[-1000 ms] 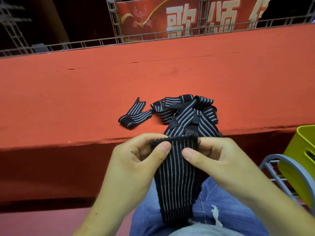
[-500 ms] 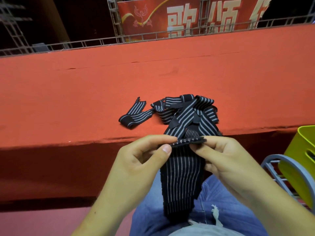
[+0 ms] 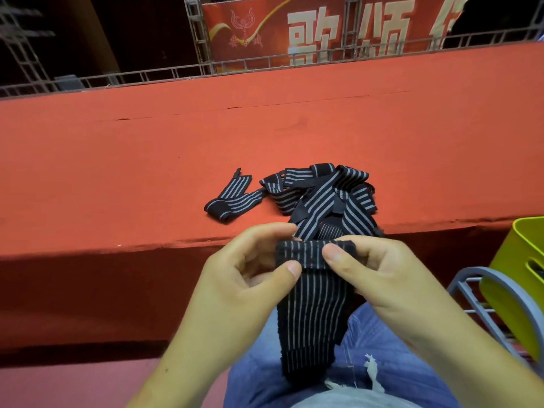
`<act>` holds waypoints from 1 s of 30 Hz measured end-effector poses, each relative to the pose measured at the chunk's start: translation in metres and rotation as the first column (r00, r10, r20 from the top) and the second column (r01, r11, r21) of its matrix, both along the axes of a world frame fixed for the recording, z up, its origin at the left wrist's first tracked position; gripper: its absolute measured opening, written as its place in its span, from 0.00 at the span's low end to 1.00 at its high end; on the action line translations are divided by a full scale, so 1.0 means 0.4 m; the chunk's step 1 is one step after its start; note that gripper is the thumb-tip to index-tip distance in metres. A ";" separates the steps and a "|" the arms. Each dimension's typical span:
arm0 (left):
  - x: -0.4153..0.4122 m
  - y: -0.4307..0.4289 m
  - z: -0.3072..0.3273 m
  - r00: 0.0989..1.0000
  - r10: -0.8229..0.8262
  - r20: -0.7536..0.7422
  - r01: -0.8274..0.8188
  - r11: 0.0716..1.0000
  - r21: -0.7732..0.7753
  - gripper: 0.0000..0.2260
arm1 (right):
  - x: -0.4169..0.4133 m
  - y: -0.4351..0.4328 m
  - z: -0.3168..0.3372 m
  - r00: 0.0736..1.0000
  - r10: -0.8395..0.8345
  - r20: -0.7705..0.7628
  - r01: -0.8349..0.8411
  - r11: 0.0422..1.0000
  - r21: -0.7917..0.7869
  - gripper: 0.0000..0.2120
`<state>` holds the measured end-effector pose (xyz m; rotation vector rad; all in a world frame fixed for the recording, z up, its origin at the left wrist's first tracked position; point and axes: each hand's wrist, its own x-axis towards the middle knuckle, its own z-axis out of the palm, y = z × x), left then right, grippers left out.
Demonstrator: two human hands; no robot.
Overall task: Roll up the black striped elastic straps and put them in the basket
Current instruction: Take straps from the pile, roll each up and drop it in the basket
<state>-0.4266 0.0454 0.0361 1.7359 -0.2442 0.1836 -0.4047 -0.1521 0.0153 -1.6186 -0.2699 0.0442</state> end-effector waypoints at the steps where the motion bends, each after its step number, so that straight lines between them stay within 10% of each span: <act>1: 0.001 0.000 0.000 1.000 -0.003 -0.008 0.003 1.000 -0.008 0.13 | 0.000 0.000 0.001 1.000 -0.002 0.018 0.002 1.000 -0.003 0.18; 21: 0.001 0.003 -0.001 0.998 -0.043 0.039 0.045 0.998 -0.046 0.12 | 0.003 -0.006 0.000 0.998 0.065 0.003 -0.065 0.997 -0.038 0.16; 27: 0.006 -0.002 -0.005 0.995 0.007 0.102 0.001 0.997 -0.083 0.13 | 0.006 -0.011 -0.022 0.981 0.115 -0.157 -0.133 0.985 -0.113 0.50; 30: 0.009 -0.004 -0.010 0.991 0.036 0.128 -0.027 0.997 -0.071 0.12 | 0.009 -0.016 -0.017 0.973 0.163 -0.163 -0.165 0.986 -0.001 0.42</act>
